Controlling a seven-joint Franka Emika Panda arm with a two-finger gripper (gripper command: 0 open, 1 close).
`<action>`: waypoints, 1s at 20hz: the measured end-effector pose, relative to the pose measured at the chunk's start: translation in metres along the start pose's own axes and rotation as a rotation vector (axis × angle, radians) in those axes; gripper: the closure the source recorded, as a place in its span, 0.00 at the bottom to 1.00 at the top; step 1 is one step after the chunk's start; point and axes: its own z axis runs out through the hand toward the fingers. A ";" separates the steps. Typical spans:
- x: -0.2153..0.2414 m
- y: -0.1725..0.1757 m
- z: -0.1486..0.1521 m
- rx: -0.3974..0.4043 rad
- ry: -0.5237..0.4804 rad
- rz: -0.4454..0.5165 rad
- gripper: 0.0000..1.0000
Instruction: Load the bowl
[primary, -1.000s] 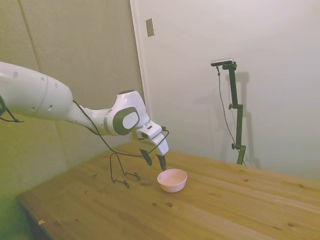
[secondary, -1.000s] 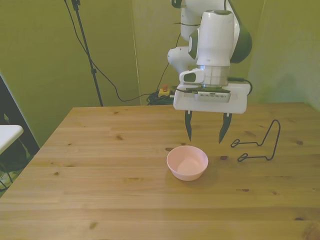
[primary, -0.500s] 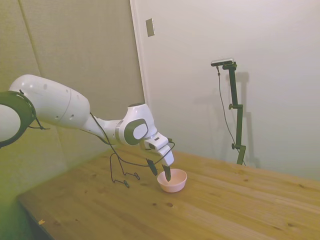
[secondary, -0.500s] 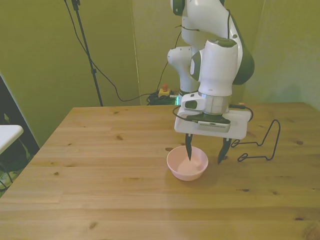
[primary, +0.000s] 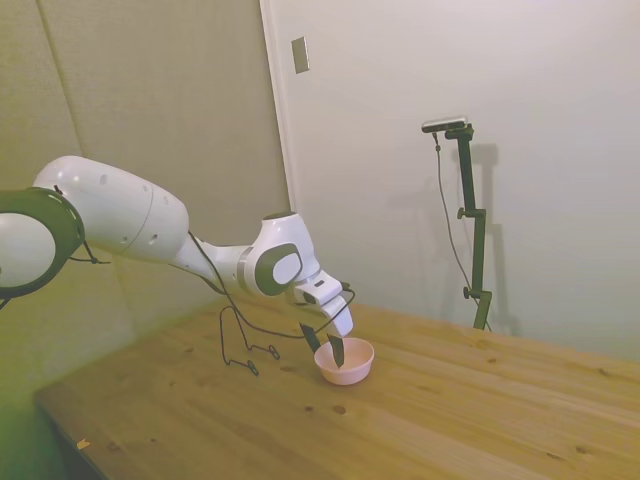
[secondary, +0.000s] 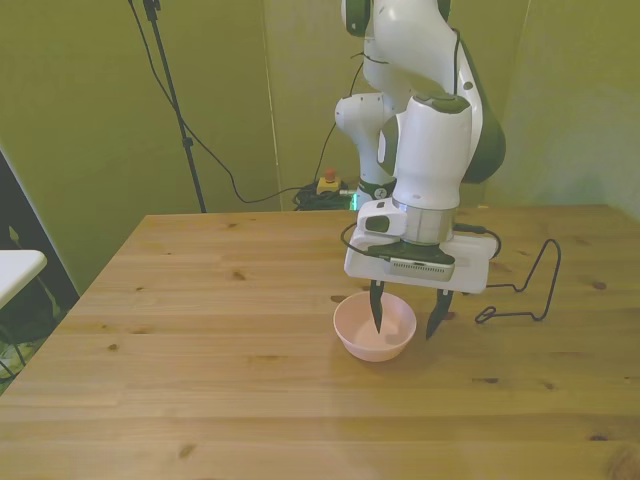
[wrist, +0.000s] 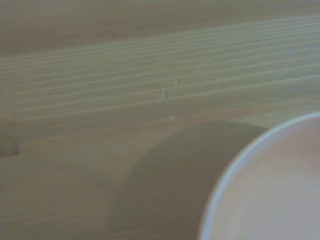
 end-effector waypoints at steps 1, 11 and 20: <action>0.000 0.000 0.002 -0.001 -0.002 0.001 1.00; 0.002 0.003 0.005 -0.004 -0.008 0.010 1.00; 0.014 0.007 -0.011 0.052 -0.041 -0.010 1.00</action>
